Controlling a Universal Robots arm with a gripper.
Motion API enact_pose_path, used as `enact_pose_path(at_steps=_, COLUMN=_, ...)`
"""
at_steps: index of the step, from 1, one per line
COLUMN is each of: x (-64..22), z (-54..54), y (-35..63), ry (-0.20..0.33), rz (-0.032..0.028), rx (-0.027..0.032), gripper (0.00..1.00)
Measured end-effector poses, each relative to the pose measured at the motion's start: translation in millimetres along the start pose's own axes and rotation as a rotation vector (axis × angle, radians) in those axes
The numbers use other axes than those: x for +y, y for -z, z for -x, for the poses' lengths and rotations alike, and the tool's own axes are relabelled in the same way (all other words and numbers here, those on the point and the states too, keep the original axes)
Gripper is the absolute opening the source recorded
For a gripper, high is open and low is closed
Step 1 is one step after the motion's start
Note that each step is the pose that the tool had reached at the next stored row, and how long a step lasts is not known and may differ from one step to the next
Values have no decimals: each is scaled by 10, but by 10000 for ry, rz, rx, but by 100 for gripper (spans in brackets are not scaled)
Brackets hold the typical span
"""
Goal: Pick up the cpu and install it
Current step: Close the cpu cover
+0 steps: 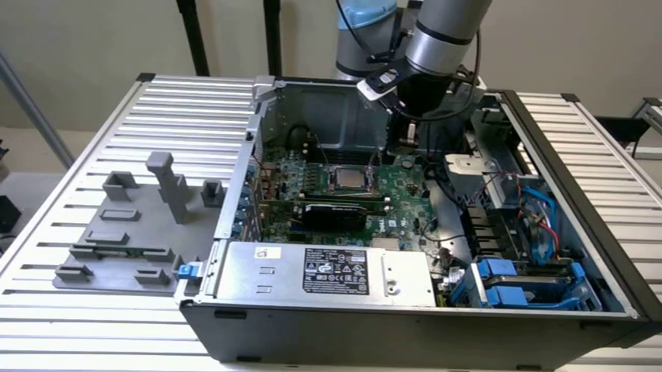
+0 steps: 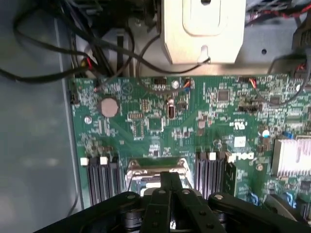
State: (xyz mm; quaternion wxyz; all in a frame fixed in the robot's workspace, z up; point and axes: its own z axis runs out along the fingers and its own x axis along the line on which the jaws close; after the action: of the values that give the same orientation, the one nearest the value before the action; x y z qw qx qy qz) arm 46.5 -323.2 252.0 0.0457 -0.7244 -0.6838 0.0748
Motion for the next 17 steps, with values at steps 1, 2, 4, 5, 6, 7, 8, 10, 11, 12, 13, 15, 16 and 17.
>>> enact_pose_path(at_steps=1, x=-16, z=1, y=-3, ry=5, rz=-129, rx=-8, gripper=11)
enact_pose_path(at_steps=2, x=-34, z=2, y=-7, ry=11, rz=-221, rx=-14, gripper=11)
enact_pose_path(at_steps=4, x=-80, z=4, y=-18, ry=15, rz=-383, rx=-24, gripper=11)
enact_pose_path(at_steps=5, x=-105, z=5, y=-25, ry=18, rz=-449, rx=-27, gripper=11)
enact_pose_path(at_steps=6, x=-132, z=7, y=-33, ry=20, rz=-509, rx=-31, gripper=11)
enact_pose_path(at_steps=7, x=-159, z=8, y=-41, ry=23, rz=-562, rx=-33, gripper=11)
enact_pose_path(at_steps=8, x=-189, z=10, y=-50, ry=24, rz=-612, rx=-37, gripper=11)
enact_pose_path(at_steps=10, x=-254, z=13, y=-70, ry=28, rz=-706, rx=-42, gripper=11)
enact_pose_path(at_steps=11, x=-288, z=15, y=-81, ry=29, rz=-745, rx=-45, gripper=11)
enact_pose_path(at_steps=12, x=-327, z=17, y=-93, ry=30, rz=-783, rx=-47, gripper=11)
enact_pose_path(at_steps=13, x=-364, z=18, y=-106, ry=32, rz=-817, rx=-50, gripper=11)
enact_pose_path(at_steps=15, x=-435, z=22, y=-132, ry=33, rz=-873, rx=-53, gripper=11)
enact_pose_path(at_steps=16, x=-467, z=23, y=-146, ry=34, rz=-897, rx=-55, gripper=11)
enact_pose_path(at_steps=17, x=-497, z=25, y=-161, ry=34, rz=-915, rx=-57, gripper=11)
